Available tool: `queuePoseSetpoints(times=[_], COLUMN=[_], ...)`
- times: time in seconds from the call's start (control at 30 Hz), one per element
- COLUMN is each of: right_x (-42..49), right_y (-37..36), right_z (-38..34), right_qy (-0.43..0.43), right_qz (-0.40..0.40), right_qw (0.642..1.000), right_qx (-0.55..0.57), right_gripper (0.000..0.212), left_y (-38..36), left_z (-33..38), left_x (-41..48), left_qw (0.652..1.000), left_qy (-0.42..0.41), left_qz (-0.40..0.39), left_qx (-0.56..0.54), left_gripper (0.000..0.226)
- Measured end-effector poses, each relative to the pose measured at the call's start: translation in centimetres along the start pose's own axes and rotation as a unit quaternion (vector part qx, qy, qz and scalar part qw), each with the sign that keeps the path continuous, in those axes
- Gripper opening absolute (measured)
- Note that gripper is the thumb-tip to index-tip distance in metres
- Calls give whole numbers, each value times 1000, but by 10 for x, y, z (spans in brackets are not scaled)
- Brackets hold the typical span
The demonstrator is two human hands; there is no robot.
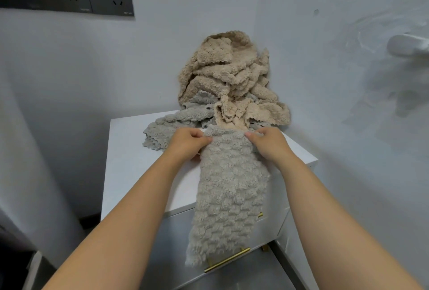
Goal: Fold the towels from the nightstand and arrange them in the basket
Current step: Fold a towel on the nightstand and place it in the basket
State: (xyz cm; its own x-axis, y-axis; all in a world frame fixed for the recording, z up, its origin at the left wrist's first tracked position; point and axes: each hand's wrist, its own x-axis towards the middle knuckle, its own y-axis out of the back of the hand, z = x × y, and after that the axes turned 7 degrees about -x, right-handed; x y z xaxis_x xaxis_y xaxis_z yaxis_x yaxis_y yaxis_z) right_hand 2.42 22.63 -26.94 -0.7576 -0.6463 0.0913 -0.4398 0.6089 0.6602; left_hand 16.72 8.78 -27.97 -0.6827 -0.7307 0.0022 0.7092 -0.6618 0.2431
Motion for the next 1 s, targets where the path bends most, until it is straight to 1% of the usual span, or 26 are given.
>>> queuePoseSetpoints(times=[0.03, 0.1, 0.2, 0.27, 0.37, 0.47, 0.57, 0.67, 0.7, 0.73, 0.87, 0.93, 1.0], right_x=[2, 4, 7, 7, 5, 4, 5, 6, 6, 6, 5, 6, 7], right_y=[0, 3, 9, 12, 10, 7, 4, 1, 0, 0, 6, 9, 10], right_z=[2, 3, 3, 5, 9, 9, 4, 4, 5, 5, 3, 3, 5], right_qy=[1, 0, -60, -93, -92, -58, -38, -58, -57, -54, -46, -49, -56], right_qz=[5, 7, -20, -38, -52, -13, 9, 19, 23, 26, 19, 7, -1], right_qw=[1000, 996, 973, 961, 959, 970, 970, 966, 966, 966, 961, 960, 966], right_qx=[20, 93, 224, 258, 262, 235, 240, 253, 251, 250, 271, 274, 253], right_gripper=[39, 37, 26, 26, 25, 18, 8, 13, 11, 7, 13, 15, 18], left_y=[2, 4, 6, 7, 7, 8, 9, 9, 9, 9, 9, 8, 5], left_z=[0, 2, 4, 4, -1, -3, -3, -1, -1, -1, -3, -1, 0], left_x=[1, 0, 2, 1, 1, 2, 3, 2, 2, 2, 2, 1, 1], left_qw=[999, 995, 990, 989, 987, 985, 983, 984, 984, 984, 981, 984, 985], left_qy=[9, 22, 33, 43, 58, 62, 55, 40, 37, 34, 29, 27, 17], left_qz=[-11, -38, -41, -32, -23, -32, -54, -64, -66, -71, -78, -63, -51], left_qx=[-29, -91, -129, -141, -148, -156, -166, -159, -160, -162, -176, -167, -165], left_gripper=[28, 31, 29, 24, 21, 17, 18, 28, 30, 31, 33, 29, 19])
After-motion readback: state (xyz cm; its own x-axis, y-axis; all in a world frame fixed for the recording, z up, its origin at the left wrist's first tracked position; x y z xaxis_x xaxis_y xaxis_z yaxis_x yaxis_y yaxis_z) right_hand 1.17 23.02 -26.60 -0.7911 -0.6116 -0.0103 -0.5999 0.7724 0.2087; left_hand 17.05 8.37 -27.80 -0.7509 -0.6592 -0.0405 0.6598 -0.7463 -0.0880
